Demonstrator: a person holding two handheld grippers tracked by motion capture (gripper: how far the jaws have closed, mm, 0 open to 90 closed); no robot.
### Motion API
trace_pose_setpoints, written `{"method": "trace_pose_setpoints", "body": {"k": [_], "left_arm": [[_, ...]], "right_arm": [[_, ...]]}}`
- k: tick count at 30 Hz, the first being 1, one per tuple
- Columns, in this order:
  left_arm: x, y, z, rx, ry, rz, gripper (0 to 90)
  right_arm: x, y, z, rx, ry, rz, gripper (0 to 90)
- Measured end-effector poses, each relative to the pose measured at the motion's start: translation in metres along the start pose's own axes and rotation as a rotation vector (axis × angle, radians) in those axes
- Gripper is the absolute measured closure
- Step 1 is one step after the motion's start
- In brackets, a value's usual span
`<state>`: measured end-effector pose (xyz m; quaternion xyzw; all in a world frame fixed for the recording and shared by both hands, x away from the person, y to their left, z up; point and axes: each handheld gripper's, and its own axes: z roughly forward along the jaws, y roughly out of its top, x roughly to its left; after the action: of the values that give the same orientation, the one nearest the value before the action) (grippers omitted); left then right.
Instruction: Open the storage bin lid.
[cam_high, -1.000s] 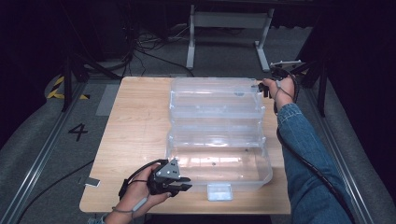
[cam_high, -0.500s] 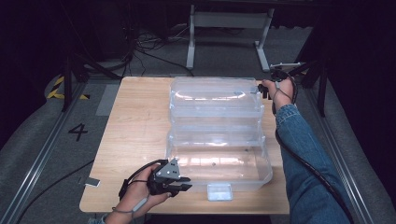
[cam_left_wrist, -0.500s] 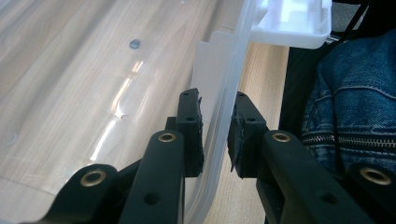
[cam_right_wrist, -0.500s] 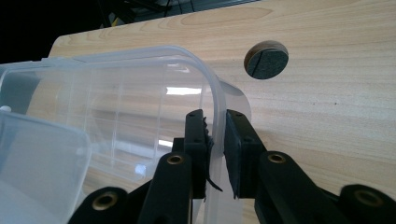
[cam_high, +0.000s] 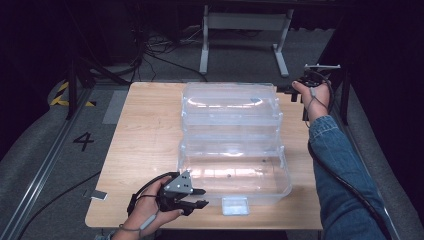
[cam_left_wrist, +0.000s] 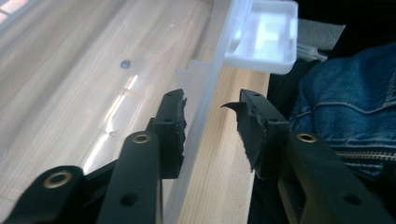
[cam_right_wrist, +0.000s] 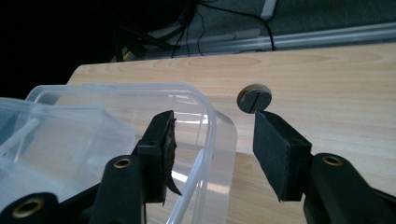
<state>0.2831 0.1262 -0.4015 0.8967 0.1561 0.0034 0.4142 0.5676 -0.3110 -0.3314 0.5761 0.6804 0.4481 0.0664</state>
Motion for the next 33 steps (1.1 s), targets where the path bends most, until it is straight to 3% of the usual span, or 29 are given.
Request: {"method": "trace_pose_setpoints", "body": {"k": [5,12,14,21,24,33], "left_arm": [[-0.003,0.005,-0.017,-0.076,-0.022,-0.024,58.8],[-0.004,0.011,-0.044,-0.108,0.055,-0.031,52.8],[-0.004,0.011,-0.049,-0.108,0.067,-0.035,52.2],[0.003,0.004,-0.068,-0.105,0.131,-0.085,49.0],[0.005,0.002,-0.072,-0.092,0.164,-0.105,46.3],[0.016,-0.01,-0.098,-0.114,0.261,-0.168,42.1]], "right_arm": [[0.005,-0.005,-0.026,-0.046,0.029,-0.081,45.6],[0.014,-0.023,-0.075,-0.094,0.065,-0.186,43.3],[0.014,-0.024,-0.08,-0.094,0.063,-0.194,43.1],[0.015,-0.043,-0.117,-0.113,0.085,-0.261,42.3],[0.015,-0.048,-0.123,-0.113,0.086,-0.288,42.1],[0.017,-0.072,-0.141,-0.117,0.127,-0.365,40.4]]}}
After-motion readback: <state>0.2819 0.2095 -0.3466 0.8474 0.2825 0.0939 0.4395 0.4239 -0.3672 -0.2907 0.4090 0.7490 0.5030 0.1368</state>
